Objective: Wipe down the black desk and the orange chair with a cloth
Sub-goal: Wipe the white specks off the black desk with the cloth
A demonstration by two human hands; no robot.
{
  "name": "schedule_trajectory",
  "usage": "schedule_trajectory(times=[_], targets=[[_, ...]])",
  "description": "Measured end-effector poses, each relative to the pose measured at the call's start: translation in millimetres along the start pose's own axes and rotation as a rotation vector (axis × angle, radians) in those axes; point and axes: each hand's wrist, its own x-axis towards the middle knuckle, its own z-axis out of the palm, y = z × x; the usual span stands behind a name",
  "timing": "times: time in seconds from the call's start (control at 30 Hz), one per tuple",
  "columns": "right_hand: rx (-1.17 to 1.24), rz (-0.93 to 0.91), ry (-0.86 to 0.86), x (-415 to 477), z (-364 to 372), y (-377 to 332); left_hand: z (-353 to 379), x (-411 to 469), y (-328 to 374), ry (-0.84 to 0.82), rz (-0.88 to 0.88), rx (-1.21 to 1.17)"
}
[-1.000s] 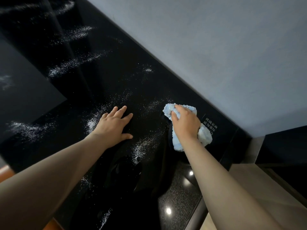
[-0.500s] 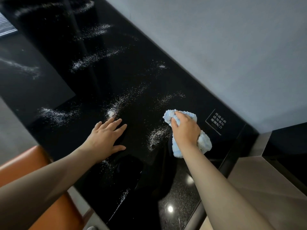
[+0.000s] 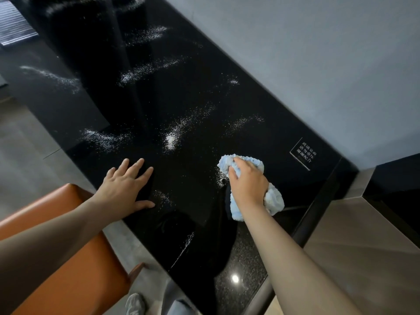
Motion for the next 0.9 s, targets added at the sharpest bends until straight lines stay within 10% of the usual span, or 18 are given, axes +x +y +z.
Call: schedule_trajectory(times=[0.9], targets=[[-0.022,0.059,-0.005,-125.6,25.5,-56.1,17.5,4.1,-4.6,0.057,0.029,-0.149]])
